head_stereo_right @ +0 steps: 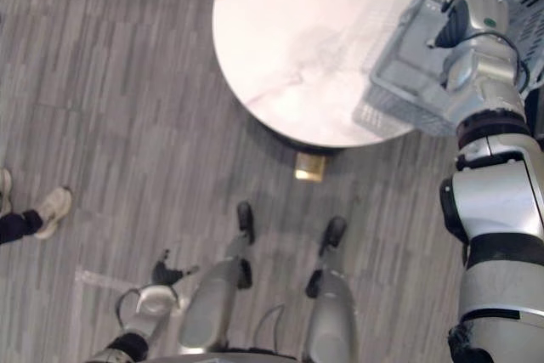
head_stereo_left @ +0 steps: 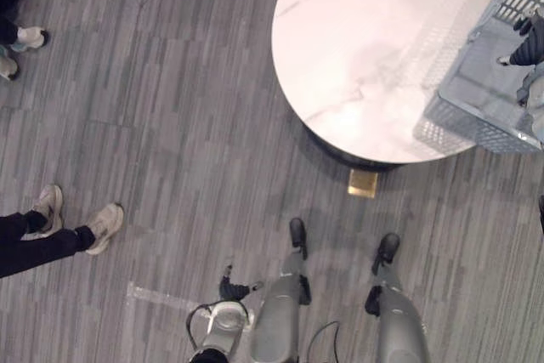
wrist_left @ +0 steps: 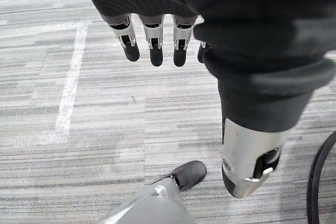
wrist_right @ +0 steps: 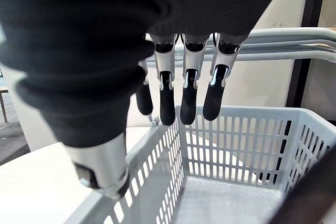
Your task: Pick vegetable in the basket
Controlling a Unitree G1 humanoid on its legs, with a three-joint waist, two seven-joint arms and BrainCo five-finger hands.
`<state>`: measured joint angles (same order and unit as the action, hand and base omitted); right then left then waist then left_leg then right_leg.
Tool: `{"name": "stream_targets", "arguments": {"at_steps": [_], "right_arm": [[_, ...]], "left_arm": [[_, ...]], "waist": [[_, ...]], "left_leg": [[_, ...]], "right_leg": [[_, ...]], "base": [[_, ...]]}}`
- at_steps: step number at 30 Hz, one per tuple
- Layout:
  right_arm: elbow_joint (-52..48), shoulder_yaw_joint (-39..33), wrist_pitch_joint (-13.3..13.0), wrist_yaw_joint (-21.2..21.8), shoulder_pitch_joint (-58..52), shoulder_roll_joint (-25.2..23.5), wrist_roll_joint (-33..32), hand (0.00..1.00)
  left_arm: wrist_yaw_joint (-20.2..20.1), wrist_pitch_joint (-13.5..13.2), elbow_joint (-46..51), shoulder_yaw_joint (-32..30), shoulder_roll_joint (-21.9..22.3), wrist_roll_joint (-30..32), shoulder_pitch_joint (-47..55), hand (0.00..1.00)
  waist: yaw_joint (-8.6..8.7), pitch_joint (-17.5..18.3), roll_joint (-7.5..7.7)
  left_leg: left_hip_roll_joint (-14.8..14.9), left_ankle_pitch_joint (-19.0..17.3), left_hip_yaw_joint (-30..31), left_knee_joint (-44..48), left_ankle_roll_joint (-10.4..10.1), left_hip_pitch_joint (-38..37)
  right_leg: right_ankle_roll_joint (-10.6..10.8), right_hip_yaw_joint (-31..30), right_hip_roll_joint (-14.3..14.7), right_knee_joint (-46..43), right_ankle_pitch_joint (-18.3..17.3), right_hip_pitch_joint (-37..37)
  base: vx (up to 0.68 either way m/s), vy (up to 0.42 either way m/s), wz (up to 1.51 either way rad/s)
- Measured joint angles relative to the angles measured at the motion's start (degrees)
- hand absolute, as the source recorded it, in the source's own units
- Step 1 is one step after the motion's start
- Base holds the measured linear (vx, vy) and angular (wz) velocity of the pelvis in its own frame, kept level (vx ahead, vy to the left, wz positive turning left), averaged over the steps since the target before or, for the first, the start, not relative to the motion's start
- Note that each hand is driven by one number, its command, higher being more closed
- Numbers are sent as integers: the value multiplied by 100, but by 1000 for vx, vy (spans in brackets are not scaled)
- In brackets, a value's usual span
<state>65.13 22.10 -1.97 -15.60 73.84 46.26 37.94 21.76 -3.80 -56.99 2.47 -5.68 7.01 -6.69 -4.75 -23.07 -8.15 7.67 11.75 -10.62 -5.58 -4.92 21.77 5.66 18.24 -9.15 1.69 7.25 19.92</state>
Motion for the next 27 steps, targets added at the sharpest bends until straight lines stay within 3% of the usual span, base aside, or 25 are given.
{"name": "stream_targets", "arguments": {"at_steps": [4, 7, 14, 20, 27], "right_arm": [[-1231, 43, -40, 45, -441, 5, -22, 0], [-1907, 275, -250, 156, -609, 6, -18, 0], [-2526, 542, -392, 235, -774, 108, -15, 0], [-2643, 561, -440, 221, -795, 110, -15, 0], [-2002, 543, -307, -39, -253, 122, -16, 0]], "left_arm": [[28, 1, -2, -14, 1, 0, 0, 0], [50, 3, -2, -141, 0, 0, -3, 0], [63, 5, -9, -322, -4, 2, -3, 0], [164, 3, -5, -369, -7, 1, -4, 0], [283, -16, -5, -523, -16, -3, -16, 0]], "waist": [[87, 3, 11], [133, 1, 24], [185, 1, 117], [244, 1, 264], [244, 4, 298]], "left_leg": [[25, -2, -95, 0, -1, -22], [42, -2, -214, -2, -1, -51], [164, 9, -287, -34, -20, -95], [183, 20, -308, -34, -35, -87], [163, 27, -310, -26, -28, -31]], "right_leg": [[-25, -81, 22, 1, 22, 35], [-39, -225, 37, 31, 92, 85], [-84, -304, 164, 115, 158, 71], [-107, -325, 199, 234, 253, 49], [-104, -320, 197, 369, 371, 41]], "base": [[-7, -19, -11], [-10, -16, -21], [-25, -29, -10], [-12, -14, -3], [0, 0, 0]]}}
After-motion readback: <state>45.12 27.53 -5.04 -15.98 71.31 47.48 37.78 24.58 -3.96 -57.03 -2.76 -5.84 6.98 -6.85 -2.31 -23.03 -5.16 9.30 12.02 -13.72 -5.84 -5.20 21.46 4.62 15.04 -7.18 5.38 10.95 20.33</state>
